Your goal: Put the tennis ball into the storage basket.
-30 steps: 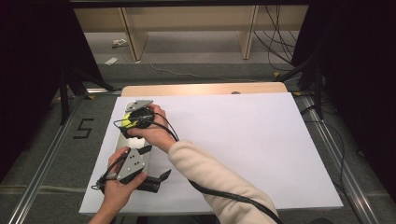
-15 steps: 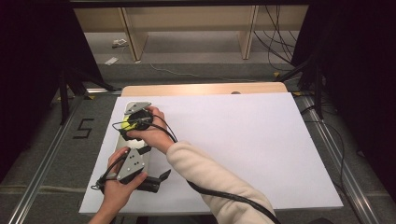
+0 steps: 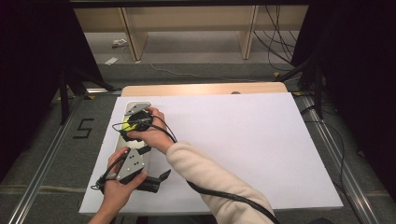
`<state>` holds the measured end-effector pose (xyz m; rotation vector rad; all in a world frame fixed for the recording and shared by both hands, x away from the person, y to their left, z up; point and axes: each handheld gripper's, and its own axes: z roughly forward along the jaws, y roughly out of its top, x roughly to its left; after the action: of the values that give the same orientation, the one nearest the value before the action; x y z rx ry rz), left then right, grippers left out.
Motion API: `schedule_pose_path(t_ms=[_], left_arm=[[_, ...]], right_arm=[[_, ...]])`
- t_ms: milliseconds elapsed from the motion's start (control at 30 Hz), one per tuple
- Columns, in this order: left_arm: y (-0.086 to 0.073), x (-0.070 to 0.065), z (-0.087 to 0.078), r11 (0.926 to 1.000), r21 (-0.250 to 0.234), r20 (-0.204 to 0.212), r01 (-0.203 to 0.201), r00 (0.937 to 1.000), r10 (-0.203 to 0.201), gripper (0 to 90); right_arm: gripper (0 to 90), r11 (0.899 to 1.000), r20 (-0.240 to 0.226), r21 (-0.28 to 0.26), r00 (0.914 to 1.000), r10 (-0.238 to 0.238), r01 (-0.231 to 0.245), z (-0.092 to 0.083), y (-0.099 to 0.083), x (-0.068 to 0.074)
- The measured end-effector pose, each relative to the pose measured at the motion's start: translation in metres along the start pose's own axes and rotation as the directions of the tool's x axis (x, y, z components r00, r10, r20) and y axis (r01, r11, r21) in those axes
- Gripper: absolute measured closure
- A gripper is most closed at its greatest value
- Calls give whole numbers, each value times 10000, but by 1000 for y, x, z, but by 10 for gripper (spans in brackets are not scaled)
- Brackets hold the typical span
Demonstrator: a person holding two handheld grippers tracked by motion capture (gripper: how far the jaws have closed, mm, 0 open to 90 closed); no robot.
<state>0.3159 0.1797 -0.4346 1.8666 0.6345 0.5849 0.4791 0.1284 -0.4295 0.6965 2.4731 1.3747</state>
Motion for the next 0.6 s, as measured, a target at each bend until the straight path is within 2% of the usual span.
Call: schedule_pose_path(t_ms=[167,333,600], left_arm=[[0,0,0,10000,-3,3,9,10000,-9,0],[0,0,0,10000,16,18,12,10000,-12,0],[0,0,0,10000,12,33,-4,10000,4,3]], right_arm=[[242,10000,47,-73,10000,-54,54,-1,1,0],[184,9997,159,-221,9999,-47,51,-3,4,-1],[178,9995,284,-315,9996,-41,50,-7,2,-4]])
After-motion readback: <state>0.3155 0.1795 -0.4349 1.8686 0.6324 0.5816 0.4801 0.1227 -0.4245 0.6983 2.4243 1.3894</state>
